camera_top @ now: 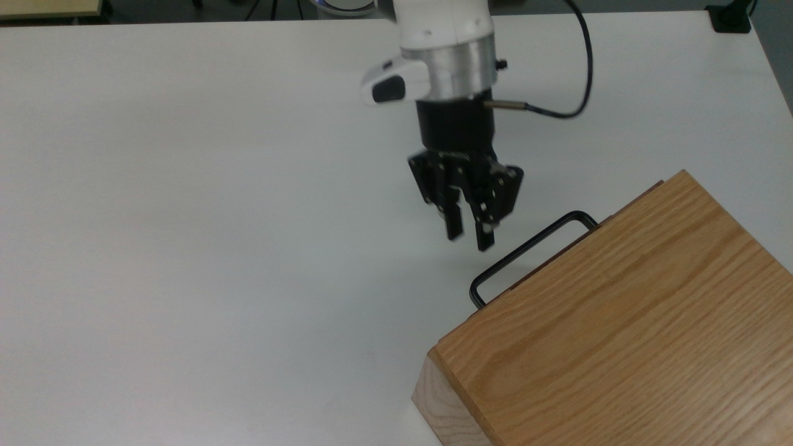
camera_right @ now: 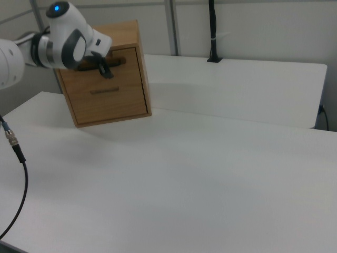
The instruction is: Close the drawer by sliding it
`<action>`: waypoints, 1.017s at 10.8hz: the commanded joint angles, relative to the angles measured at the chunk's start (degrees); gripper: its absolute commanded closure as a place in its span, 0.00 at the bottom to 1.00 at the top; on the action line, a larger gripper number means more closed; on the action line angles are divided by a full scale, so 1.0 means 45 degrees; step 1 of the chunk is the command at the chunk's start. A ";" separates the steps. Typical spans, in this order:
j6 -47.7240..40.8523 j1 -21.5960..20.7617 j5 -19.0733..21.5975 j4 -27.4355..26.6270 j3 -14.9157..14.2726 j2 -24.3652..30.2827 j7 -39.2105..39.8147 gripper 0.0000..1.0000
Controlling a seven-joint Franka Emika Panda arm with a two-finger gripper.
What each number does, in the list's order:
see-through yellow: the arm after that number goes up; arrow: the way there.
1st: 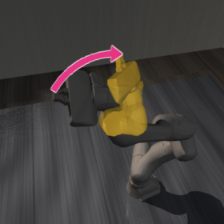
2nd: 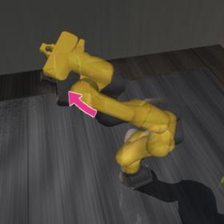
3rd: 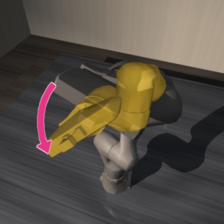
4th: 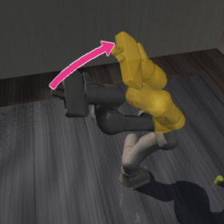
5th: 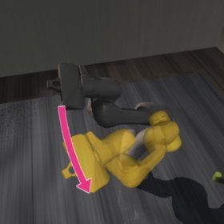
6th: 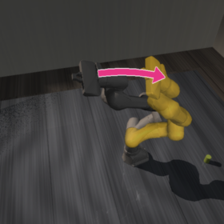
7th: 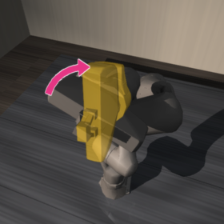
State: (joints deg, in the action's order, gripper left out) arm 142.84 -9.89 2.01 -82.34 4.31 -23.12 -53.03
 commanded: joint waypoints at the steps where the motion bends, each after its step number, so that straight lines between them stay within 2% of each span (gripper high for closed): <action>1: -0.3702 0.0323 -0.0016 -0.0374 -0.0021 0.1716 0.0847 0.00; 4: -0.7704 0.0714 -0.0115 -0.0472 -0.0040 0.3044 0.2169 0.00; 6: -1.0208 0.0947 -0.0134 -0.1287 -0.0138 0.4350 0.4331 0.00; 8: -1.1134 0.0988 -0.0212 -0.2109 -0.0429 0.5388 0.5744 0.00; 9: -1.1253 0.0968 -0.0232 -0.2325 -0.0740 0.5701 0.6233 0.00; 11: -1.1273 0.1317 -0.0232 -0.2406 -0.0861 0.5918 0.7752 0.00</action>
State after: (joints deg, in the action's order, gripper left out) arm 92.26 -5.17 1.61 -89.80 1.43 0.46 -25.72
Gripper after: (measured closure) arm 0.000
